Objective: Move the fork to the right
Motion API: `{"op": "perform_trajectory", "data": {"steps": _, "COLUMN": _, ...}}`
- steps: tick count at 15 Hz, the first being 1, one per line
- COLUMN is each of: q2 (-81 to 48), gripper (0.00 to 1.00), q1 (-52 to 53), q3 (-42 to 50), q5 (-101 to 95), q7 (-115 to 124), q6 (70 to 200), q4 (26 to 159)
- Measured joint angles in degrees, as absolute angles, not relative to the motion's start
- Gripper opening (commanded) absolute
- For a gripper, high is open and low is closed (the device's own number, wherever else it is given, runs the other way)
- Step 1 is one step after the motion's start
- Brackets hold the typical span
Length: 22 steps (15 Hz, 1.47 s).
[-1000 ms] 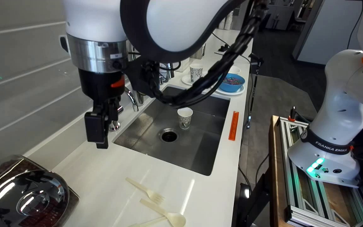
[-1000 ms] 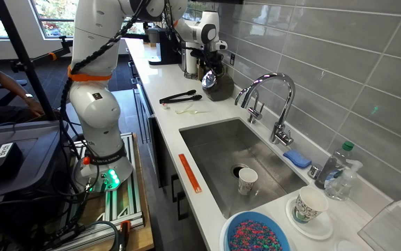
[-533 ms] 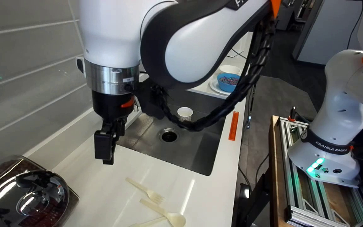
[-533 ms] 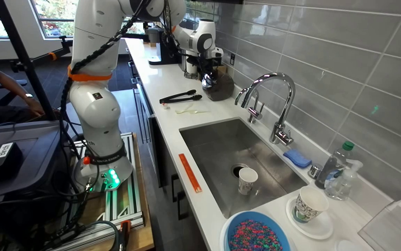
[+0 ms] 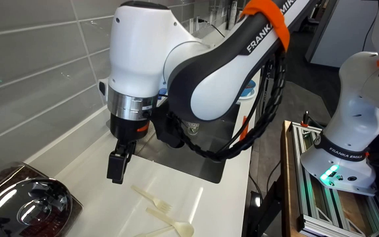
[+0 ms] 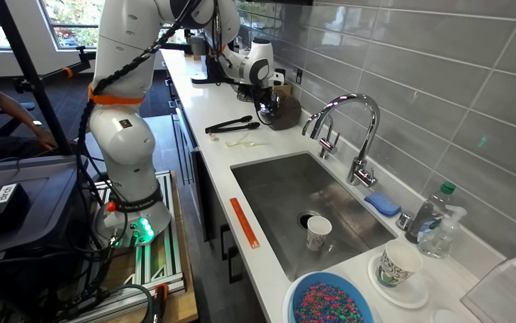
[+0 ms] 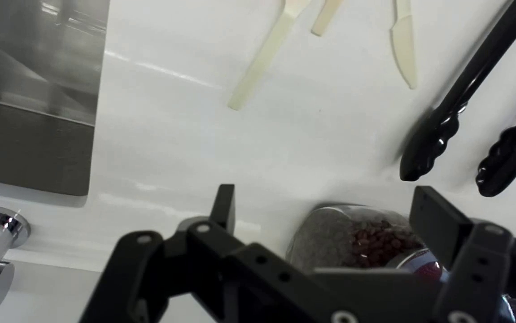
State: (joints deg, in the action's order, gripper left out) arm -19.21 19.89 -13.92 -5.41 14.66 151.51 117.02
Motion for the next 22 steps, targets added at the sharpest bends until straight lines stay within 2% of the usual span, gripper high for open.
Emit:
{"op": "perform_trajectory", "data": {"steps": 11, "q2": -25.29, "gripper": 1.00, "q1": 20.60, "q3": -11.66, "q5": -3.38, "q7": 19.87, "q6": 154.30, "q4": 118.11}}
{"op": "perform_trajectory", "data": {"steps": 22, "q2": -25.26, "gripper": 1.00, "q1": 20.63, "q3": -11.26, "q5": -3.37, "q7": 19.67, "q6": 154.30, "q4": 117.99}}
